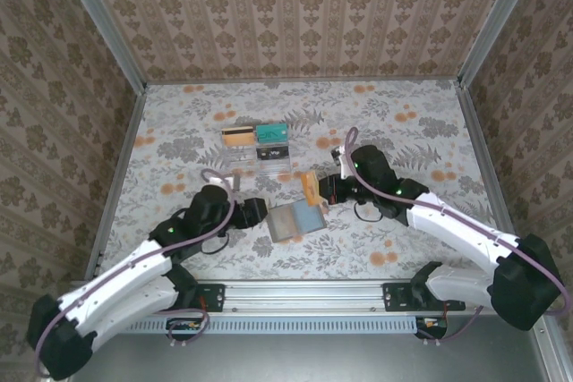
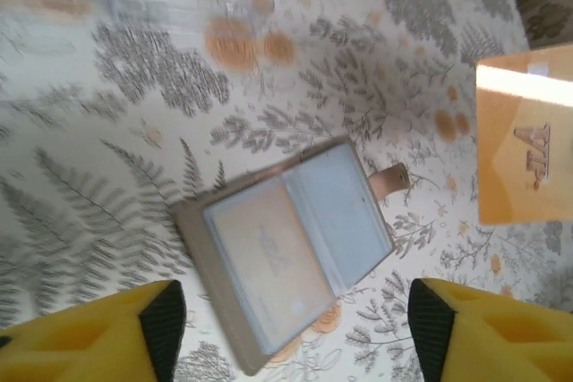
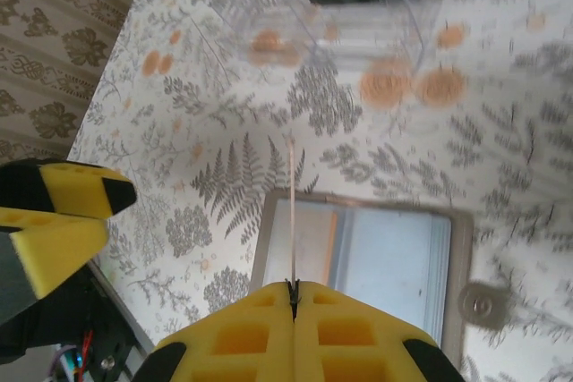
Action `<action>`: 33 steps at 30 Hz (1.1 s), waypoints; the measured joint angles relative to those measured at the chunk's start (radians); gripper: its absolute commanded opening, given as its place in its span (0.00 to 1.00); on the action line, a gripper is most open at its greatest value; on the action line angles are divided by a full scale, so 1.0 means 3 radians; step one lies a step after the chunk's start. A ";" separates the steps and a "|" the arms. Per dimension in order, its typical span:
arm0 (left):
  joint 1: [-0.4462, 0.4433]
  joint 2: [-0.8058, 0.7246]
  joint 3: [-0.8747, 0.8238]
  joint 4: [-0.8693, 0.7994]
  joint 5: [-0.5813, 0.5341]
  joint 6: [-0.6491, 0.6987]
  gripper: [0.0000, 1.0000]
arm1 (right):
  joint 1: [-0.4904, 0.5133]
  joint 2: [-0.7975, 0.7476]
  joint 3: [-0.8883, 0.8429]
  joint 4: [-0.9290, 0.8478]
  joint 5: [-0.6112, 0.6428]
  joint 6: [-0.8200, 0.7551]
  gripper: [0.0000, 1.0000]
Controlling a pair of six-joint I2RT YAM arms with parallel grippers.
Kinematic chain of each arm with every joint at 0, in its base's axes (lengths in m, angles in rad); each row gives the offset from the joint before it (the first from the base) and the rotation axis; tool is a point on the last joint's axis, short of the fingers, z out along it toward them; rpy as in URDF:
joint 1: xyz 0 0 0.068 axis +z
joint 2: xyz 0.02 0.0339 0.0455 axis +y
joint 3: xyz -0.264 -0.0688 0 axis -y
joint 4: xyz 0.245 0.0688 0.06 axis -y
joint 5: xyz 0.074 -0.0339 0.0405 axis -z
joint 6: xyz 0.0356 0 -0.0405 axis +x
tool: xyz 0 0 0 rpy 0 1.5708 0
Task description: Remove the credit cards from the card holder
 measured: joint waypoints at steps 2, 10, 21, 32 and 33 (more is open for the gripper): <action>0.0053 -0.0258 0.0022 -0.0203 -0.0104 -0.0003 1.00 | 0.0067 0.0086 0.0215 -0.0081 0.0109 -0.0178 0.00; 0.0182 -0.1039 0.0050 -0.0889 -0.0403 0.0009 1.00 | 0.0381 0.0671 0.0966 -0.0118 0.0470 -0.1179 0.00; 0.0200 -0.1306 0.0172 -0.1567 -0.0697 0.0031 1.00 | 0.0600 0.1795 0.1990 0.0018 0.0764 -0.2792 0.00; 0.0200 -0.1375 0.0318 -0.2051 -0.1108 -0.0083 1.00 | 0.0604 0.2649 0.3084 -0.0230 0.0886 -0.3894 0.00; 0.0200 -0.1382 0.0318 -0.2061 -0.1137 -0.0089 1.00 | 0.0598 0.2710 0.3160 -0.0270 0.0886 -0.3965 0.00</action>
